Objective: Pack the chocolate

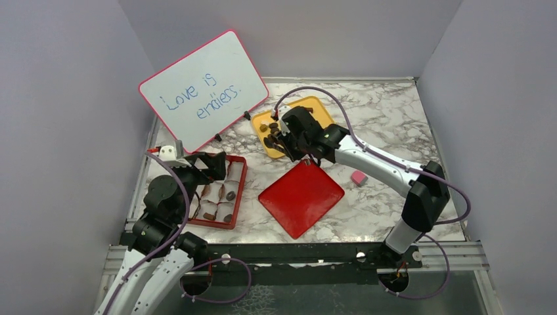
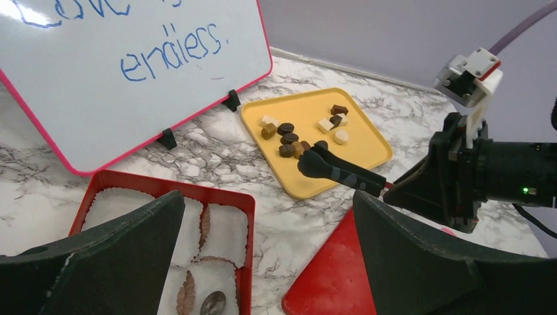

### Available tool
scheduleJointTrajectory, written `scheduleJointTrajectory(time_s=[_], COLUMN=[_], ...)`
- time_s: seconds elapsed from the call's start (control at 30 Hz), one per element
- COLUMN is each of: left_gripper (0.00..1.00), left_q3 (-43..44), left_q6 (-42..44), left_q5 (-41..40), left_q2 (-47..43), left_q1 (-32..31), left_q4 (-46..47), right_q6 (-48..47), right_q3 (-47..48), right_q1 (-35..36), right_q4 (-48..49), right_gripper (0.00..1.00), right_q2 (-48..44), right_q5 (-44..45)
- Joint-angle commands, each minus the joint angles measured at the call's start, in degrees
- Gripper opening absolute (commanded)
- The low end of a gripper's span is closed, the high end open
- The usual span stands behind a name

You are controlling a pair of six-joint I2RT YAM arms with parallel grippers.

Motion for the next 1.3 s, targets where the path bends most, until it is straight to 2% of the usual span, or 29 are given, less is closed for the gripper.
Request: scheduleJointTrajectory(time_s=[0.0, 0.4, 0.73, 1.27], left_gripper=[0.99, 0.99, 0.99, 0.99], left_q3=[1.37, 5.98, 7.97, 8.84], left_q6=[-0.96, 0.63, 0.65, 0.04], left_q5=[-4.99, -9.99, -11.48, -13.97], left_q2=[-3.34, -6.95, -8.53, -10.79], left_q1=[-0.13, -0.13, -0.13, -0.09], left_q4=[-0.14, -0.84, -1.41, -2.08], right_q6=[1.64, 2.90, -0.32, -5.30], right_q3=[-1.20, 1.11, 5.41, 14.67], right_q1=[0.57, 8.40, 17.75, 20.90], right_q4=[2.01, 2.97, 4.11, 5.06], right_gripper=[0.29, 0.29, 0.30, 0.32], right_q2=[-4.82, -4.91, 0.41, 13.26], right_q5=[-5.97, -8.13, -5.41, -7.52])
